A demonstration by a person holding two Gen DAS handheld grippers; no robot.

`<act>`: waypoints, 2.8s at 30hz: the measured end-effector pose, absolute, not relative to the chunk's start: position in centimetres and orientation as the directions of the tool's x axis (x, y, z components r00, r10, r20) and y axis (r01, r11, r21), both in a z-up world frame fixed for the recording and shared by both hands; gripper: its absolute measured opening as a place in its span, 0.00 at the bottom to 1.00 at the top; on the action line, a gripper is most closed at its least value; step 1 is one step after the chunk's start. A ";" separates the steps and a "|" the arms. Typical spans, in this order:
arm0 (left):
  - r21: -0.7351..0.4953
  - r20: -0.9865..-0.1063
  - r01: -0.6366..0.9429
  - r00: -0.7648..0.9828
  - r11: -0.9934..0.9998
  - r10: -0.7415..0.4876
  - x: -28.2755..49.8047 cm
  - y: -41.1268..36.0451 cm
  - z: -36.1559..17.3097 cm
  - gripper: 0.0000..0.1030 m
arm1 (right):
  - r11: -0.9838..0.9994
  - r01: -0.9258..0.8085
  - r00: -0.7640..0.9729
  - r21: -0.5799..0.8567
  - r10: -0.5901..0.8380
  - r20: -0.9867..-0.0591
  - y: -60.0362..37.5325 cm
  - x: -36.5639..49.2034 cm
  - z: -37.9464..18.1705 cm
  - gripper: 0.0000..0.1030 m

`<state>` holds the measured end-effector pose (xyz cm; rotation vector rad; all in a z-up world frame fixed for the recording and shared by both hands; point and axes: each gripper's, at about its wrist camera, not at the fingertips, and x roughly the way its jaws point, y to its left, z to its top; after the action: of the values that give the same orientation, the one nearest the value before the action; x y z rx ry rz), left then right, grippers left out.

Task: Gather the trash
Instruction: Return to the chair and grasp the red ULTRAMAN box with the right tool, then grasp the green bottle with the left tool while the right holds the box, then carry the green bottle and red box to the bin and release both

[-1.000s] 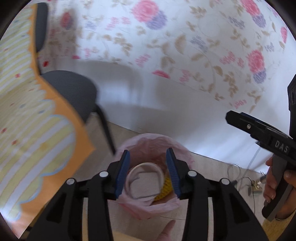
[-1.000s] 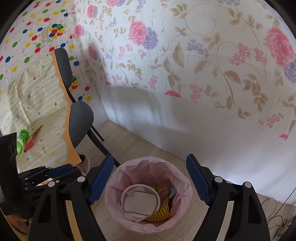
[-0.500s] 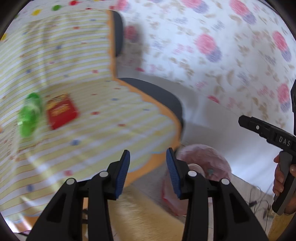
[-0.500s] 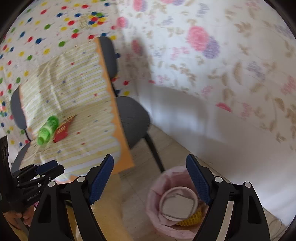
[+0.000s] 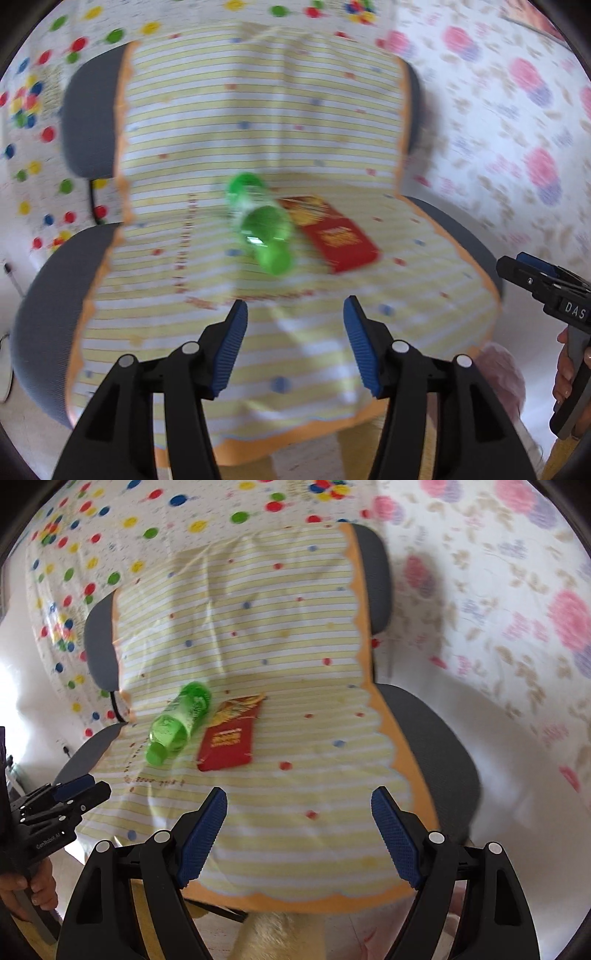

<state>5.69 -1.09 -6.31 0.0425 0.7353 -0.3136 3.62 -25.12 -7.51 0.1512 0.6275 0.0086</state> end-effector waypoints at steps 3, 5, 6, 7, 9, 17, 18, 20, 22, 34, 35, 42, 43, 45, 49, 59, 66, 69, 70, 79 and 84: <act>-0.084 -0.671 0.246 0.702 0.966 -0.237 7.6 1.0 -6.5 0.51 | 0.989 -0.012 0.802 0.148 0.098 -0.590 -23.6 7.1 -7.8 0.68; -0.091 -0.676 0.225 0.702 0.970 -0.227 8.7 1.9 -6.7 0.51 | 0.985 -0.044 0.791 0.167 0.136 -0.597 -22.7 9.7 -8.2 0.62; -0.091 -0.678 0.214 0.703 0.973 -0.218 9.4 2.3 -6.8 0.51 | 0.983 -0.051 0.782 0.179 0.151 -0.605 -22.3 11.0 -8.5 0.60; -0.087 -0.679 0.205 0.704 0.975 -0.209 10.0 2.7 -6.8 0.51 | 0.979 -0.061 0.772 0.194 0.170 -0.613 -22.1 12.2 -8.9 0.59; -0.085 -0.685 0.194 0.701 0.977 -0.198 11.2 3.0 -7.1 0.51 | 0.973 -0.065 0.751 0.220 0.193 -0.632 -21.7 14.8 -9.8 0.57; -0.074 -0.728 0.173 0.664 0.982 -0.172 15.0 4.2 -9.3 0.51 | 0.932 -0.019 0.685 0.361 0.275 -0.674 -22.4 22.9 -13.3 0.58; -0.074 -0.733 0.168 0.660 0.983 -0.168 15.3 4.4 -9.6 0.51 | 0.923 -0.008 0.679 0.385 0.287 -0.676 -22.7 23.6 -13.6 0.58; -0.082 -0.737 0.162 0.654 0.983 -0.170 15.8 4.7 -9.9 0.51 | 0.889 0.013 0.662 0.459 0.336 -0.670 -23.5 25.1 -14.5 0.56; -0.095 -0.743 0.154 0.647 0.984 -0.173 16.2 5.1 -10.1 0.51 | 0.848 0.034 0.652 0.529 0.382 -0.655 -24.3 26.0 -15.2 0.49; -0.102 -0.726 0.162 0.662 0.982 -0.185 15.7 5.0 -8.0 0.51 | 0.845 -0.070 0.708 0.530 0.416 -0.570 -23.4 22.8 -10.5 0.02; -0.108 -0.723 0.168 0.664 0.980 -0.193 15.7 4.8 -7.6 0.51 | 0.874 -0.076 0.724 0.481 0.380 -0.576 -23.2 22.0 -9.6 0.01; -0.146 -0.708 0.212 0.660 0.966 -0.252 18.2 0.8 -5.2 0.70 | 0.999 -0.053 0.840 0.000 0.045 -0.541 -20.9 15.1 -5.1 0.01; -0.147 -0.713 0.213 0.654 0.966 -0.253 18.9 0.0 -5.3 0.71 | 0.998 -0.047 0.845 -0.030 0.023 -0.534 -20.8 14.6 -5.3 0.01; -0.156 -0.732 0.200 0.634 0.967 -0.249 20.5 -1.1 -5.8 0.70 | 0.998 -0.041 0.847 -0.039 0.014 -0.532 -21.5 14.2 -5.7 0.01; -0.191 -0.763 0.180 0.591 0.965 -0.261 23.5 -2.6 -6.8 0.66 | 0.999 -0.035 0.844 -0.007 0.026 -0.535 -22.4 14.2 -6.5 0.01; -0.231 -0.832 0.097 0.496 0.968 -0.248 28.7 -2.5 -10.3 0.54 | 0.998 -0.050 0.838 0.050 0.069 -0.542 -23.8 14.2 -7.6 0.01; -0.229 -0.806 0.173 0.518 0.958 -0.286 26.3 -2.9 -10.3 0.52 | 0.993 -0.067 0.834 0.097 0.109 -0.541 -23.8 13.5 -7.3 0.01; -0.188 -0.802 0.220 0.529 0.957 -0.278 22.9 -3.3 -9.9 0.52 | 0.991 -0.068 0.839 0.112 0.117 -0.531 -23.8 12.1 -6.7 0.01; -0.140 -0.804 0.239 0.539 0.961 -0.251 21.4 -3.6 -9.7 0.53 | 0.991 -0.066 0.841 0.113 0.116 -0.528 -23.8 11.4 -6.5 0.01; -0.006 -0.840 0.299 0.517 0.954 -0.168 15.9 -4.4 -9.9 0.59 | 0.990 -0.060 0.844 0.130 0.120 -0.522 -23.3 6.1 -5.8 0.01; -0.085 -0.830 0.306 0.505 0.948 -0.237 15.1 -4.3 -10.2 0.56 | 0.987 -0.032 0.846 0.154 0.109 -0.522 -23.9 3.5 -6.1 0.01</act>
<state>15.07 -4.32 -10.22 0.0767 0.9888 -0.3282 3.53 -23.86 -6.06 0.1419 0.5585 0.0750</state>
